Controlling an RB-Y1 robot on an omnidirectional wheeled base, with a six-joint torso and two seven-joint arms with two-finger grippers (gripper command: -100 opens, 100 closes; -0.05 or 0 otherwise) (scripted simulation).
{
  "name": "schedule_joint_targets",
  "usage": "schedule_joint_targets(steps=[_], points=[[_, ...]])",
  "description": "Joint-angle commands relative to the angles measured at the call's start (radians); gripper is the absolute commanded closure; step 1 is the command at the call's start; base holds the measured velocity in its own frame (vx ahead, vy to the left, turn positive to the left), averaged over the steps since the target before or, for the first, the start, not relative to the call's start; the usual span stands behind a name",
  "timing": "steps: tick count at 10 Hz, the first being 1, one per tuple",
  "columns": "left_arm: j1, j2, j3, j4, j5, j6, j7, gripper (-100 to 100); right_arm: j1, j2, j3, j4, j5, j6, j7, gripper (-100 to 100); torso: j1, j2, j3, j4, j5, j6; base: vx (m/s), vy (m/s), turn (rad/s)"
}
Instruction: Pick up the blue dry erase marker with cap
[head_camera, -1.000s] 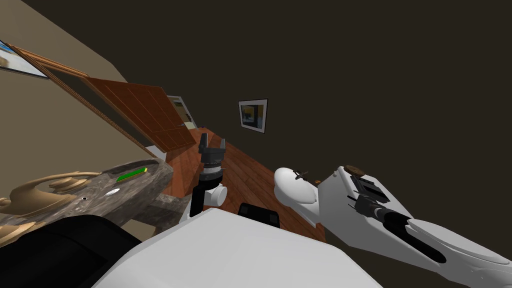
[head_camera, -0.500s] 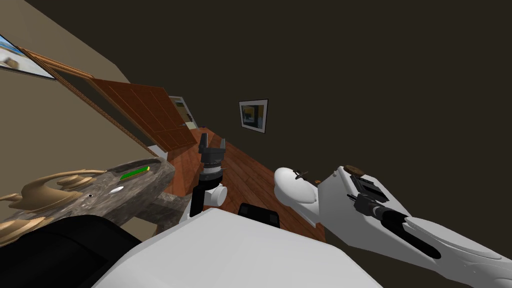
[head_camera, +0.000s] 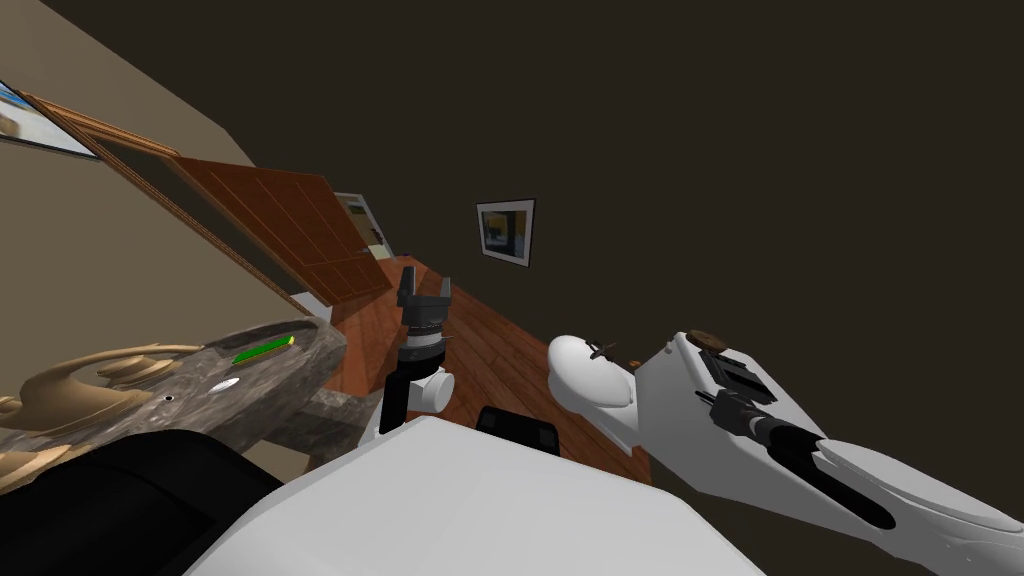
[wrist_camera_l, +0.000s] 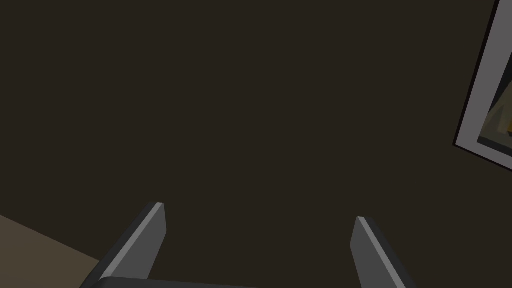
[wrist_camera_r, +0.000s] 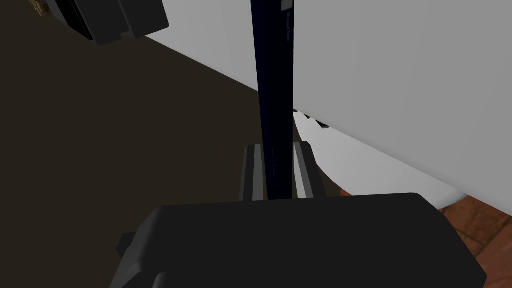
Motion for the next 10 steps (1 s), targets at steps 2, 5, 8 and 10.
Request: schedule_joint_targets(steps=[2,5,8,10], points=[[0.000,0.000,0.000,0.000,0.000,0.000,0.000,0,0.067,0.001,-0.071,-0.045,0.058,-0.015,-0.024,100,0.000,0.000,0.000,0.000,0.000,0.000,0.040,0.017,-0.027],[0.000,0.000,0.000,0.000,0.000,0.000,0.000,0,0.135,0.000,-0.148,-0.090,0.110,-0.025,-0.047,100,0.000,0.000,0.000,0.000,0.000,0.000,0.033,0.010,-0.024],[0.000,0.000,0.000,0.000,0.000,0.000,0.000,0,0.200,0.000,-0.222,-0.134,0.162,-0.035,-0.070,100,0.000,0.000,0.000,0.000,0.001,-0.001,0.036,0.013,-0.030],[0.000,0.000,0.000,0.000,0.000,0.000,0.000,0,0.234,0.000,-0.269,-0.157,0.188,-0.040,-0.081,100,0.000,0.000,0.000,0.000,0.001,-0.001,0.031,0.012,-0.018]])
